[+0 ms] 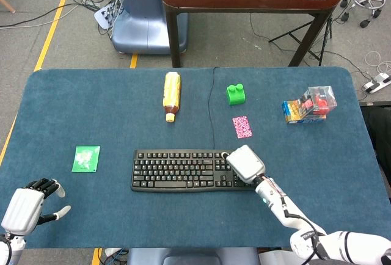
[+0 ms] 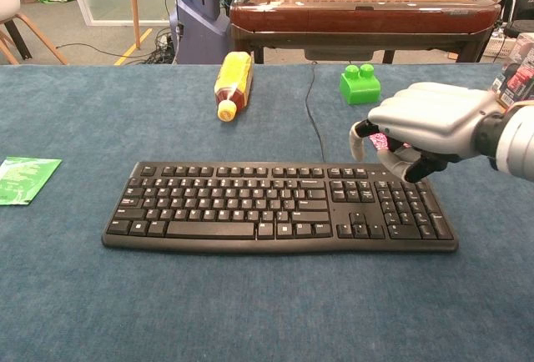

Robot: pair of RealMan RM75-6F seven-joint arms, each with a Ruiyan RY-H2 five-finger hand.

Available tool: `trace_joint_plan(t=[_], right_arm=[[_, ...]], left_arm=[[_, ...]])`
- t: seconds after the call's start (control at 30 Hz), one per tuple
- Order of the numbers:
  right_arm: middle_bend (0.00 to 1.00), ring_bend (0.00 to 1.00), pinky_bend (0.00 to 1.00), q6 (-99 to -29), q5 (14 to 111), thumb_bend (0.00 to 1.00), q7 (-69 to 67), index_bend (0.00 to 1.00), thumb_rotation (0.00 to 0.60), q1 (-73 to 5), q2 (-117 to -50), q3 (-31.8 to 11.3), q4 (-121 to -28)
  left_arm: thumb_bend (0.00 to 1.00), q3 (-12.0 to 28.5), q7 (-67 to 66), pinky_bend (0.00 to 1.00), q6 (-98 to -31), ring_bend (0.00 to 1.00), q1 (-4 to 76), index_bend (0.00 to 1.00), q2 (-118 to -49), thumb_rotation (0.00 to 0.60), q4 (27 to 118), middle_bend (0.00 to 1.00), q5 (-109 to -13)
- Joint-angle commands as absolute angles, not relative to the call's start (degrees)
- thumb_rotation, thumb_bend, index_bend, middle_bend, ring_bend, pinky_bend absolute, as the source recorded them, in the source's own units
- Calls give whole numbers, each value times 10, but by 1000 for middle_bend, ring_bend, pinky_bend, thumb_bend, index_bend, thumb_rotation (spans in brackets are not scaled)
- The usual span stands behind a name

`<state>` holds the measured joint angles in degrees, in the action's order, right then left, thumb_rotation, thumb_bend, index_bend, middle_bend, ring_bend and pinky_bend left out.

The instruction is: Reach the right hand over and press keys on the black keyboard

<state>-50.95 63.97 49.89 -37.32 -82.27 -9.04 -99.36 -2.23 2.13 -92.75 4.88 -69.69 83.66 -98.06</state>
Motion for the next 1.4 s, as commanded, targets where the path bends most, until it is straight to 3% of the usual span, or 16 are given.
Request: trace_joint_plan(t=[0.03,0.77,1.4], right_arm=[[961,971,1000,-506,621,789,512,357,600,-392,-840,-90,-982],[962,971,1000,-520,570,789,527,357,600,-468,-907,-61,-950],[961,972,1000,-544,559,790,519,357,600,-483,-909,-28,-950]], left_arm=[[77,-22,22,525,-928,434,49,592,-697,600,837,543,-981],[77,-22,24,525,-926,435,46,592,-696,600,836,543,-977],[77,-21,24,525,-925,435,45,592,-695,600,835,543,-978]])
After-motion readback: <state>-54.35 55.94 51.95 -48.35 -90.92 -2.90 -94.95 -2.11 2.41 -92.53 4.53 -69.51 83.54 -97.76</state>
